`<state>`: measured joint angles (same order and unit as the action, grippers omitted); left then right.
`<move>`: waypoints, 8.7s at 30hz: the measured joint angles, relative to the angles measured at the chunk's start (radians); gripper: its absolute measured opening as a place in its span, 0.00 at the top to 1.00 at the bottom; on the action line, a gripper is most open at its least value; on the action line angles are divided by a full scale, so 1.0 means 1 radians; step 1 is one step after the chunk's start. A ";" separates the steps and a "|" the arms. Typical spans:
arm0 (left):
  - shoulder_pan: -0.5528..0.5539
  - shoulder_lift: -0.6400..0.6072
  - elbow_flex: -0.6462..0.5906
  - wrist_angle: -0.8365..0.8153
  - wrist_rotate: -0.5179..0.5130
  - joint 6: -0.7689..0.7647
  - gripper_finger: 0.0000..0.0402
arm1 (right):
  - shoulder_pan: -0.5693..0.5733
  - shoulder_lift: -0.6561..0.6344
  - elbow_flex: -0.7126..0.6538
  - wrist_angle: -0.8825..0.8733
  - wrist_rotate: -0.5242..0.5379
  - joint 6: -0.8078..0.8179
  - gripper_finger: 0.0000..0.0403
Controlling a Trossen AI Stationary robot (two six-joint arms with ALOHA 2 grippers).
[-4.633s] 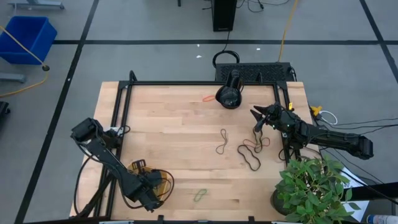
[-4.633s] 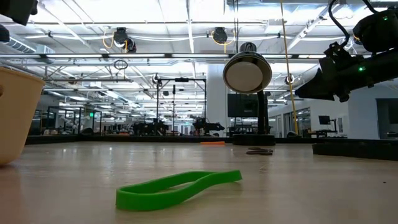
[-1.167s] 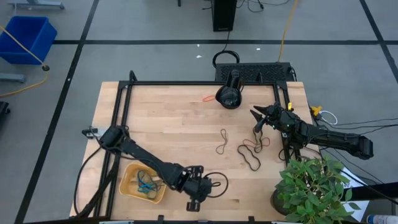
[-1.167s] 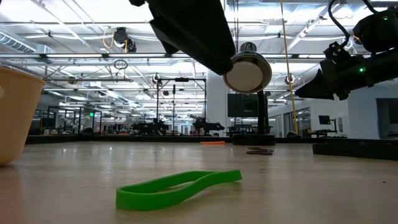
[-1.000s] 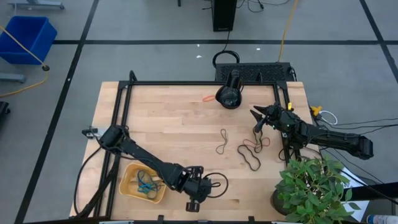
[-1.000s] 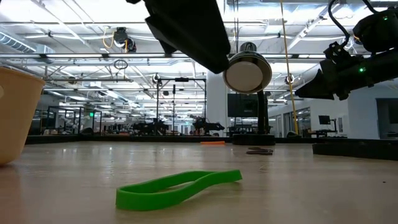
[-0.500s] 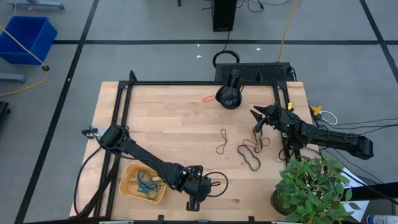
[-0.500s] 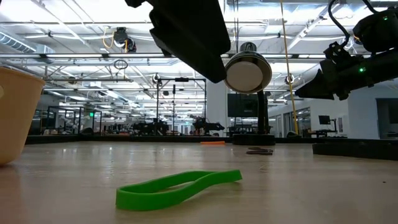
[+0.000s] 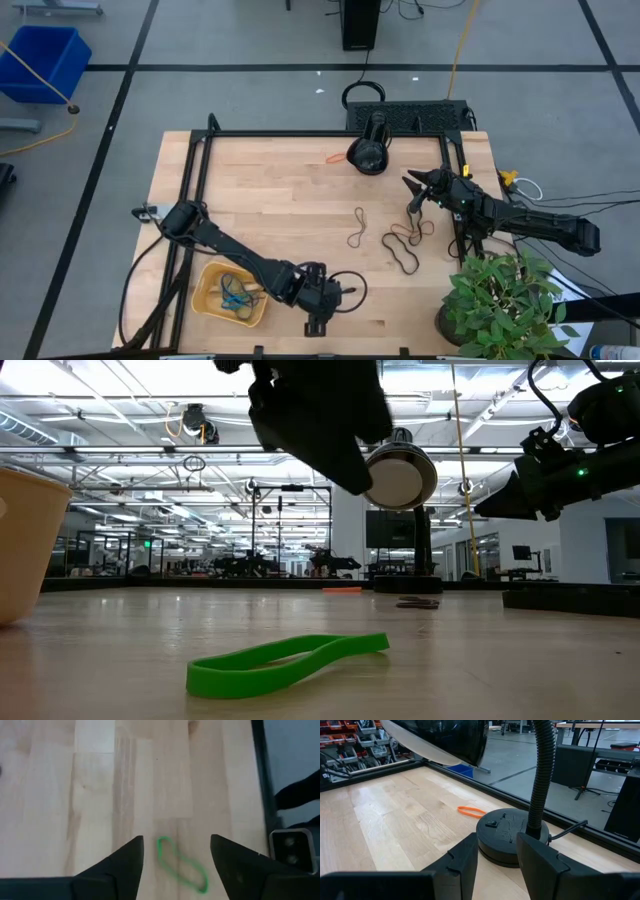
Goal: Pick and place rubber bands into bin
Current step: Put the green rubberband into the yellow bin, then put the red rubberband into the yellow bin
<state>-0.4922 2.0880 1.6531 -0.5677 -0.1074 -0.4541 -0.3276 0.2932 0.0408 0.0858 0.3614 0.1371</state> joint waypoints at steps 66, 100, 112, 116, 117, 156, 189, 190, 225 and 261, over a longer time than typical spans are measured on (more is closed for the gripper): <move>-0.008 0.037 0.000 -0.014 0.053 -0.137 0.99 | 0.000 0.055 0.000 -0.001 0.003 0.000 0.68; -0.204 -0.416 -0.080 -0.753 0.035 -0.937 1.00 | 0.000 0.055 0.000 0.000 0.001 0.000 0.68; -0.235 -0.416 -0.392 -0.524 0.117 -1.074 0.99 | 0.000 0.055 0.000 0.000 0.000 0.000 0.68; -0.222 -0.415 -0.469 -0.449 0.148 -1.075 0.99 | 0.000 0.055 0.000 0.000 0.000 0.000 0.68; -0.220 -0.415 -0.480 -0.439 0.154 -1.074 0.99 | 0.000 0.055 0.000 0.000 0.000 0.000 0.68; -0.155 -0.687 -0.455 -0.225 -0.442 -0.852 0.44 | 0.000 0.055 0.000 0.030 0.000 0.012 0.68; 0.369 -1.254 -0.821 0.077 -0.113 0.259 0.44 | 0.201 0.481 0.296 0.120 -0.177 -0.053 0.68; 0.381 -1.275 -0.851 0.115 -0.088 0.269 0.44 | 0.214 0.513 0.332 0.072 -0.176 -0.056 0.68; 0.468 -1.323 -1.080 0.342 -0.111 0.294 0.44 | 0.554 0.968 0.508 -0.387 -0.173 0.214 0.68; 0.468 -1.323 -1.080 0.337 -0.102 0.204 0.44 | 0.486 1.016 0.507 -0.221 -0.231 0.191 0.99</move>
<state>-0.0246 0.7654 0.5732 -0.2302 -0.2092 -0.2497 0.1585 1.3091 0.5476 -0.1357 0.1303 0.3286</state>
